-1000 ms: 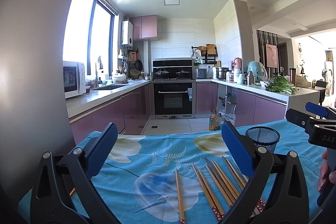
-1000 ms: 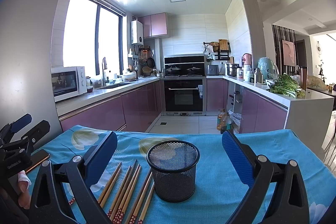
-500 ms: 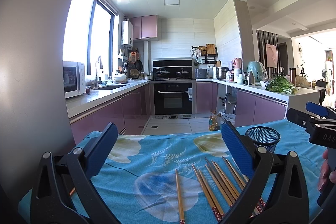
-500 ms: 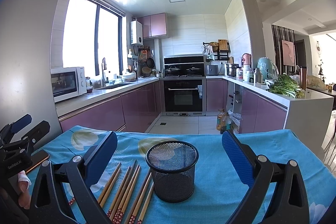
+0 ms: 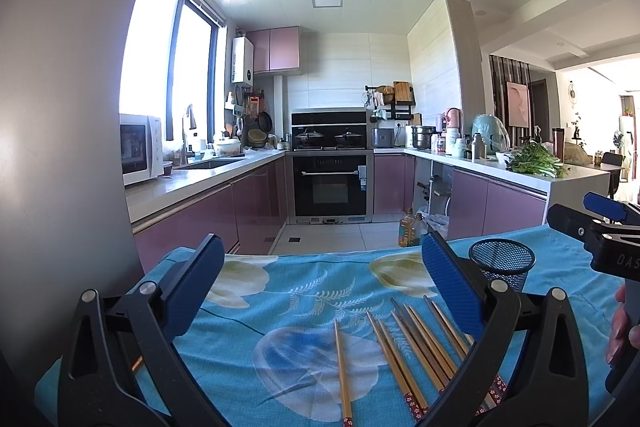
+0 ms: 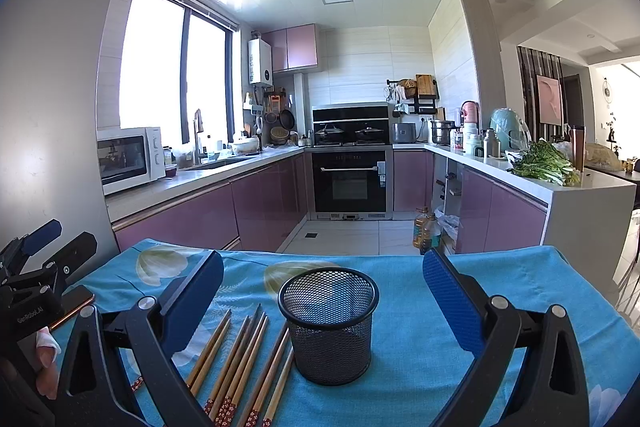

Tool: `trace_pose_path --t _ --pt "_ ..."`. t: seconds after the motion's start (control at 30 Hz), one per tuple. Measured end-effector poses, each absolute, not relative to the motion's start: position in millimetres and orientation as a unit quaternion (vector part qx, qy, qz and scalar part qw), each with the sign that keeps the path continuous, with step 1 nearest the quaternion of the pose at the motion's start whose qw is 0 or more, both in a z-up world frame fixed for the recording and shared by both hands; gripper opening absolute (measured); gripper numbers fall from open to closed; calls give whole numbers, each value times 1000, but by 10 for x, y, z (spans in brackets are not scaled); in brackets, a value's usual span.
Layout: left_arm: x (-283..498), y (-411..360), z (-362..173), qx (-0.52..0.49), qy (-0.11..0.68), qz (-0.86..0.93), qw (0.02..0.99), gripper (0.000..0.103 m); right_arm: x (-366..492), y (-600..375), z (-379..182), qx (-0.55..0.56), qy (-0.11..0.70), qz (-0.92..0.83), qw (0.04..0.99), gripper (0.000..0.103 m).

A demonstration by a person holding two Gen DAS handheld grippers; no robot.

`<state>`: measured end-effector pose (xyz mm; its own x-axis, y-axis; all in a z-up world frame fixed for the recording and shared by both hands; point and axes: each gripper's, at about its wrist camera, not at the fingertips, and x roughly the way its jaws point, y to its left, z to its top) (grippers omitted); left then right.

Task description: Organize utensils

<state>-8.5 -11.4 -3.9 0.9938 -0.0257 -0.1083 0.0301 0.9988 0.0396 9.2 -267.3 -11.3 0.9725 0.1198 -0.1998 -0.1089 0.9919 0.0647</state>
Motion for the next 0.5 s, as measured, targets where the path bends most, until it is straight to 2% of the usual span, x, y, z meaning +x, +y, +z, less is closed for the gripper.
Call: trace_pose_path --t 0.5 --pt "-21 -109 -101 26 69 -20 997 97 106 -2662 -142 28 117 69 990 97"
